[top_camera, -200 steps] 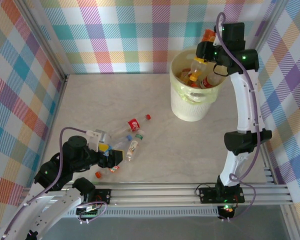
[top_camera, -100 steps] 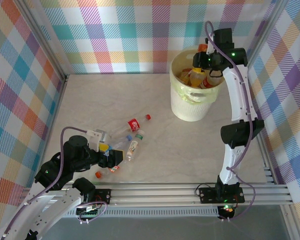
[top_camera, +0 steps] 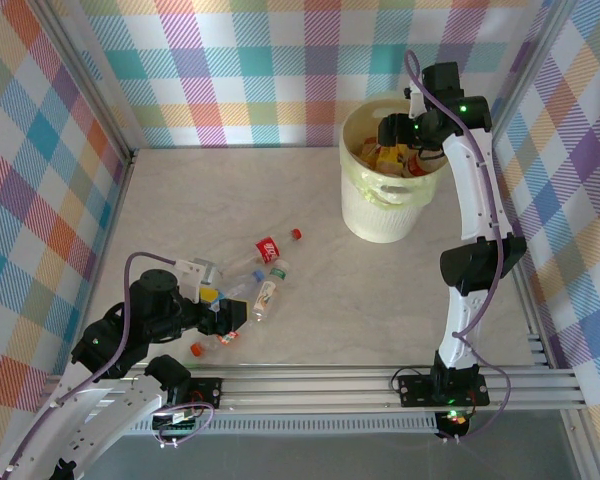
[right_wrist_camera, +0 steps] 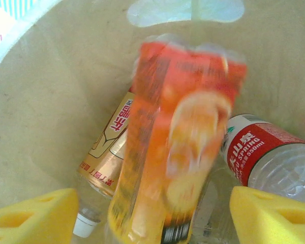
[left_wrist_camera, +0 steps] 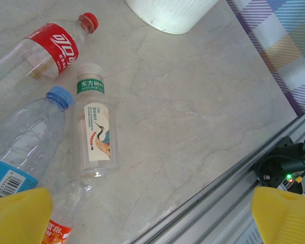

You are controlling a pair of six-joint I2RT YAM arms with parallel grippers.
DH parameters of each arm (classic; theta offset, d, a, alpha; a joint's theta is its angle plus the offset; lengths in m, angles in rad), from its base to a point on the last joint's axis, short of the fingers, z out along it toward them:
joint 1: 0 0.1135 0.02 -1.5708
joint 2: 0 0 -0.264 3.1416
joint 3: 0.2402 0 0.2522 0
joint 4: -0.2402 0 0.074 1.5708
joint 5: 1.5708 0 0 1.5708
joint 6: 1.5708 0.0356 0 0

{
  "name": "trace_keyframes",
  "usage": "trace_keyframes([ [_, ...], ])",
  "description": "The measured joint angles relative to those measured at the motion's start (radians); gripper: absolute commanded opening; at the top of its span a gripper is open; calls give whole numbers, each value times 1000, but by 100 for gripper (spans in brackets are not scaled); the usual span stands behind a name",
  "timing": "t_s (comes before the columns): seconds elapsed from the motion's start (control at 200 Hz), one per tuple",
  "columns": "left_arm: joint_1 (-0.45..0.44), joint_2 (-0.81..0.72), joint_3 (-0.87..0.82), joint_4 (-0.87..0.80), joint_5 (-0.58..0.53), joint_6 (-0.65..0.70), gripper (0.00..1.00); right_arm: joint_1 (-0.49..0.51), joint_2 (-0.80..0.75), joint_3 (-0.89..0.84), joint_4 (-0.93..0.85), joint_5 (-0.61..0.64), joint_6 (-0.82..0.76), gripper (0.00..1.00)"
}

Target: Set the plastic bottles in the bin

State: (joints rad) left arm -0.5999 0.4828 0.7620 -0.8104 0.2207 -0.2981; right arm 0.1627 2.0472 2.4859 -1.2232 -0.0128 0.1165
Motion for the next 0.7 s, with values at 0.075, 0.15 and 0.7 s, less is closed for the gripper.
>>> trace_keyframes([
  [0.075, 0, 0, 0, 0, 3, 0, 100, 0, 0, 1, -3, 1, 0, 86],
  [0.15, 0, 0, 0, 0, 4, 0, 100, 0, 0, 1, -6, 5, 2, 86],
  [0.7, 1, 47, 36, -43, -40, -19, 100, 1, -298, -262, 76, -60, 3, 88],
])
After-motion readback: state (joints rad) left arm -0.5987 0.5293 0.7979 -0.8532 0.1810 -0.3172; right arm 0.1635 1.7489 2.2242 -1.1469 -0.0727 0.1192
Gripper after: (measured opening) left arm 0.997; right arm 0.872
